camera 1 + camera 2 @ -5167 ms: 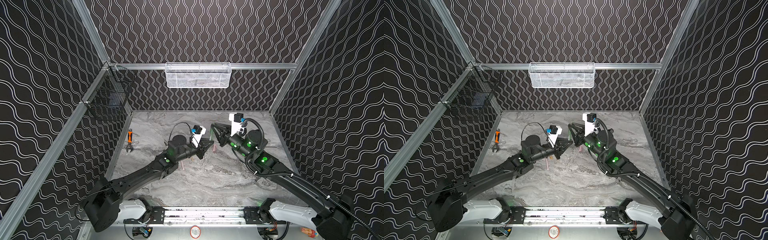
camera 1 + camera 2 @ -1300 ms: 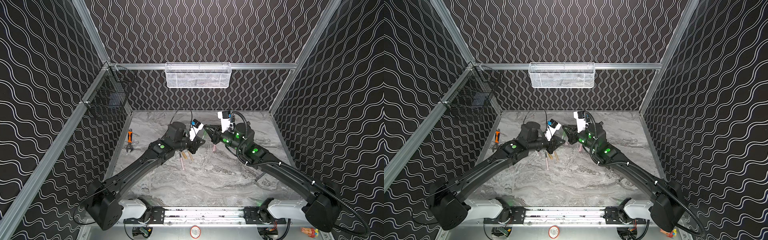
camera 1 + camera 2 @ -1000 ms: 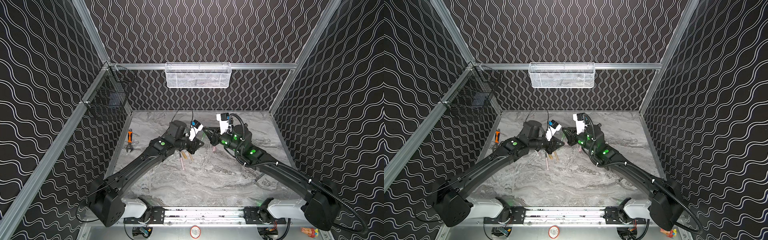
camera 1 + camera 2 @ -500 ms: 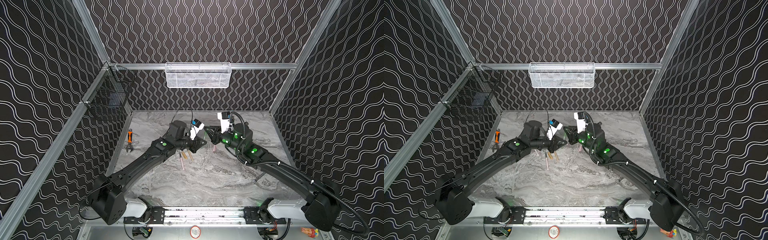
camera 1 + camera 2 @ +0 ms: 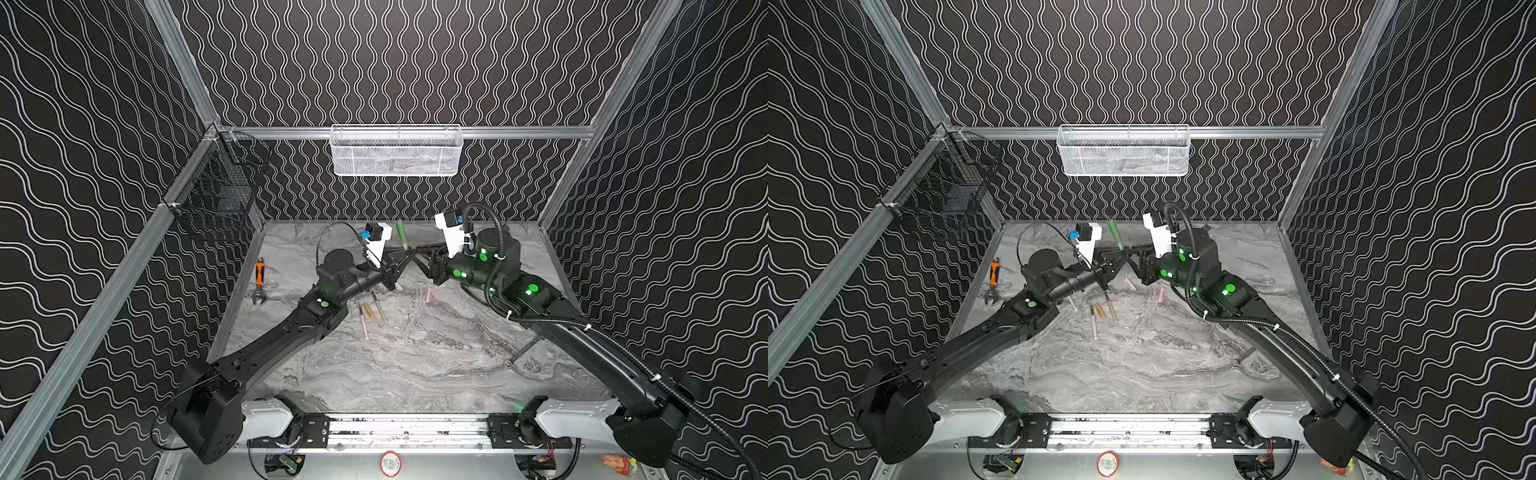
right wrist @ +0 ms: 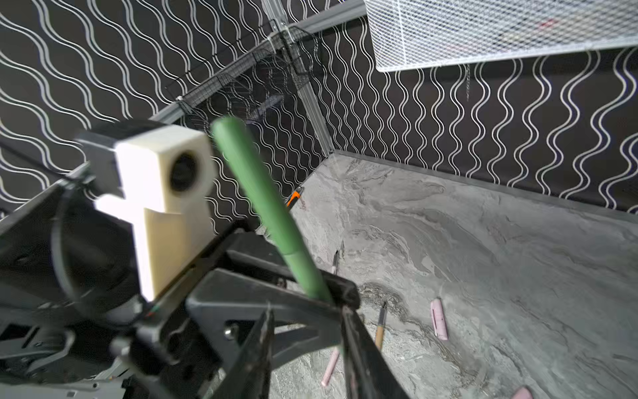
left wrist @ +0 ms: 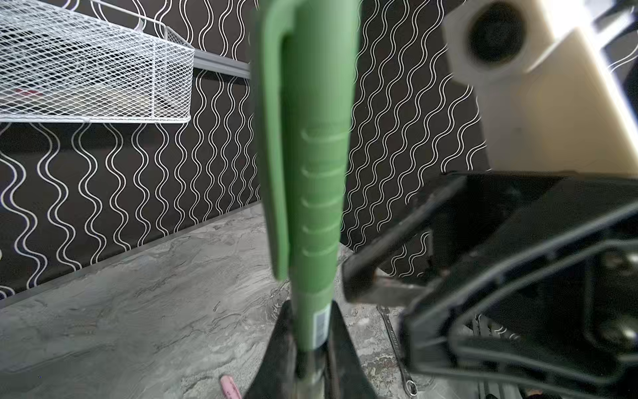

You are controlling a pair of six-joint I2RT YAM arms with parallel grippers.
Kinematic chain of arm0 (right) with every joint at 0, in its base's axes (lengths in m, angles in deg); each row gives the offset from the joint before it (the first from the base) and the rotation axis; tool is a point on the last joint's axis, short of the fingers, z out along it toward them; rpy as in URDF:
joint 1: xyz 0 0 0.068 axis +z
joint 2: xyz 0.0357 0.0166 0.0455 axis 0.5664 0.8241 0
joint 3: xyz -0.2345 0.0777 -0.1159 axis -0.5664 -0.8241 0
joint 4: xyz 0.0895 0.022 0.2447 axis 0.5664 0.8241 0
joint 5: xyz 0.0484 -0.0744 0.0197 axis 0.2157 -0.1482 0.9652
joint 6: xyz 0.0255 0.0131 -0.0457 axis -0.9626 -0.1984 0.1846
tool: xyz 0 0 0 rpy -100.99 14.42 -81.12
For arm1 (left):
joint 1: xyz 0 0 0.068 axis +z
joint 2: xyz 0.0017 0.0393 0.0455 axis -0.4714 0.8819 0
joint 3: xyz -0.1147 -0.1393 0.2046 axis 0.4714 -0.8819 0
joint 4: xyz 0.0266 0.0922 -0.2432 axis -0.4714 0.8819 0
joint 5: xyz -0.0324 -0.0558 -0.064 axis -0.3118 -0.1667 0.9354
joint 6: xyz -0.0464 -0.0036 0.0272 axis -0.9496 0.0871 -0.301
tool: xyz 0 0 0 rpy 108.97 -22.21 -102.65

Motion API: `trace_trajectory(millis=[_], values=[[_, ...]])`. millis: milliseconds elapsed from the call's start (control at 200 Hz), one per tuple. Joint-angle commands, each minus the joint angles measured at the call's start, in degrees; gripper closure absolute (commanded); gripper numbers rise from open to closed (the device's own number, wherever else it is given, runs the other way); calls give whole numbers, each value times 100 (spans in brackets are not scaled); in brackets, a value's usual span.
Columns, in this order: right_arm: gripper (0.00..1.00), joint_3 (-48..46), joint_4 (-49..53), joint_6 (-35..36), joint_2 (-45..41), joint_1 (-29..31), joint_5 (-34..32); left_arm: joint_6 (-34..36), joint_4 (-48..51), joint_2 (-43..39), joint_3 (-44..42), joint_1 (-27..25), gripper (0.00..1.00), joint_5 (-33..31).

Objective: Insert the pens into the pen caps
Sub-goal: 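Press the cap down onto the pen while the left gripper holds it steady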

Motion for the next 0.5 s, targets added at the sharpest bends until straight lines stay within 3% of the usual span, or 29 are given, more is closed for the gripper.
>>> trace_trajectory(millis=[0, 240, 496], values=[[65, 87, 268, 323, -117, -4, -96, 169, 136, 56, 153, 10, 100, 77], [56, 711, 387, 621, 320, -11, -9, 283, 476, 73, 266, 9, 100, 280], [58, 961, 270, 606, 741, -7, -89, 340, 473, -29, 184, 5, 100, 399]])
